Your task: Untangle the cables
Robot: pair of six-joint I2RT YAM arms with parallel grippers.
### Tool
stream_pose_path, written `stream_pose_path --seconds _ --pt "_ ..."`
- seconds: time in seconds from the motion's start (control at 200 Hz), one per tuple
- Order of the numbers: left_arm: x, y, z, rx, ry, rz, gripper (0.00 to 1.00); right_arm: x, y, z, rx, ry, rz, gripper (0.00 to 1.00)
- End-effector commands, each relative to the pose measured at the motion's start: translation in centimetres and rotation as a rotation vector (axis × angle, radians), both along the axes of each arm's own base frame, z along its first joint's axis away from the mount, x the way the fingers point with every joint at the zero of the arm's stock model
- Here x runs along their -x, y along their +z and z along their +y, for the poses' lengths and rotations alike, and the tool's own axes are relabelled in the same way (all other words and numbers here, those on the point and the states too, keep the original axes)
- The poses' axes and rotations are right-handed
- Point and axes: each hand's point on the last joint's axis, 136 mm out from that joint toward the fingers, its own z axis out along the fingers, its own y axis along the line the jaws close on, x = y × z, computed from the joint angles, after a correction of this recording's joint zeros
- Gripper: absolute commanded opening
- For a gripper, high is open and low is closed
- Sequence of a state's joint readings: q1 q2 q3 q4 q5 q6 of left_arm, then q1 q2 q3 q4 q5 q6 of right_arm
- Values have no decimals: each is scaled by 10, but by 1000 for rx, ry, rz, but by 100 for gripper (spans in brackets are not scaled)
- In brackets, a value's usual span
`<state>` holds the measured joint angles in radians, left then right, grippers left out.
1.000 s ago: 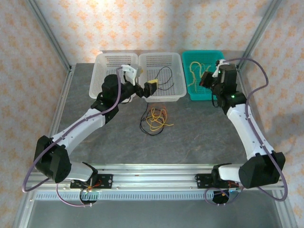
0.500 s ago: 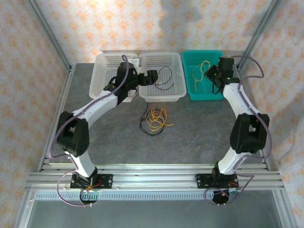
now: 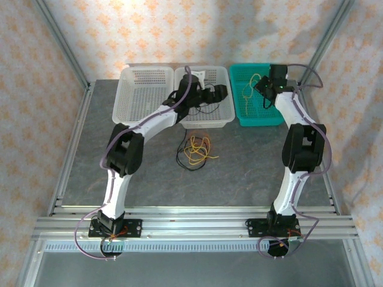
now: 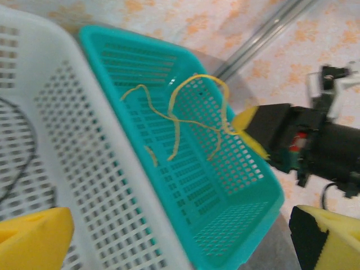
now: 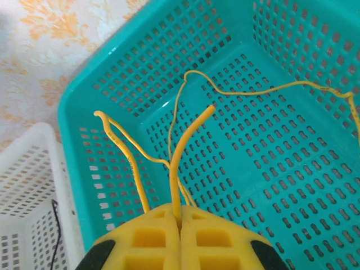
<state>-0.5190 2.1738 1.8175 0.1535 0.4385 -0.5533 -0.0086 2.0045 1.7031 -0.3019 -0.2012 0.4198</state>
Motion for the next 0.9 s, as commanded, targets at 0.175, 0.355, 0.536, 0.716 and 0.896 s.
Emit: stream_pose_path --seconds 0.175,0.355,0.536,0.716,0.896 --pt "-4 9 -47 77 -38 -1 99 -7 -28 -9 -8 -29 76 16" --pt "0 3 -50 59 -41 15 99 -6 -22 -14 20 -48 67 34" --pt "11 7 -34 -21 -9 12 99 0 10 -19 46 -66 -5 49" --pt "33 17 -10 -71 24 -2 99 14 49 -13 66 -47 -96 56" --pt "65 24 13 -111 18 -34 99 41 79 16 133 22 -177 57"
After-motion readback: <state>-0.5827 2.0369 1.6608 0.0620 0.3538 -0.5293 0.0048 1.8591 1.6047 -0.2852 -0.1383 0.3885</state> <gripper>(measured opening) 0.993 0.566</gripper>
